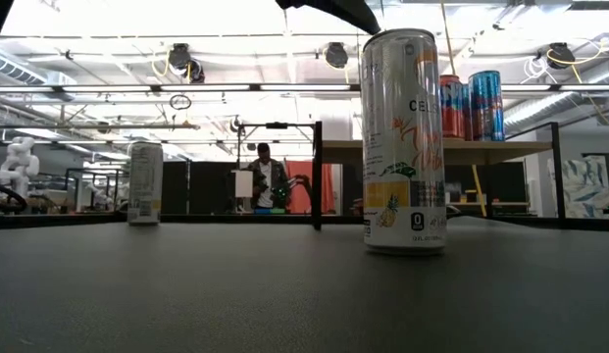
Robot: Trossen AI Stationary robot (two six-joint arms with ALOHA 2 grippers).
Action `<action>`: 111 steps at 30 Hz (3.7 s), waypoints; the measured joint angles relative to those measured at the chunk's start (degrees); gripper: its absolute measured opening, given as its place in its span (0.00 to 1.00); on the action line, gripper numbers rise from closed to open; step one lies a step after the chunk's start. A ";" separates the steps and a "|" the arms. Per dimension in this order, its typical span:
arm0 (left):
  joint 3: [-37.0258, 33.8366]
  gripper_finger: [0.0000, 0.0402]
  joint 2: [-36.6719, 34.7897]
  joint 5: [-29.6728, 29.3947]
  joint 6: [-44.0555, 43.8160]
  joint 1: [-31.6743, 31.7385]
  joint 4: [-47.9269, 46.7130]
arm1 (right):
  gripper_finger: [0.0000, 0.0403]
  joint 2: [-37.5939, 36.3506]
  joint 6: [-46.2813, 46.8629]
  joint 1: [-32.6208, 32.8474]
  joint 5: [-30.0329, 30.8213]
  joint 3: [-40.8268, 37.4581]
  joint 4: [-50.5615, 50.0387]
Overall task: Place canned beverage on shelf
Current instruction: Put the middle white yellow soda can on the shelf
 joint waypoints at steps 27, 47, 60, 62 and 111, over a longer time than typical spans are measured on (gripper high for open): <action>0.00 1.00 2.46 -0.43 -0.51 -1.19 0.97 | 0.00 -0.27 -3.37 0.00 3.39 -0.02 2.21; -0.02 1.00 4.35 0.03 0.24 0.99 -1.56 | 0.00 -0.74 -3.59 0.00 3.17 -0.02 2.18; -0.04 0.99 6.63 0.69 -2.21 2.17 -2.14 | 0.00 -1.29 -3.42 0.00 3.11 -0.02 2.06; -0.04 0.98 6.63 0.71 -3.51 2.19 -2.11 | 0.00 -1.39 -3.42 0.00 3.10 -0.02 1.97; 9.89 0.63 6.61 4.08 -4.71 2.26 -3.89 | 0.00 -1.38 -3.61 -0.02 3.09 -0.02 1.95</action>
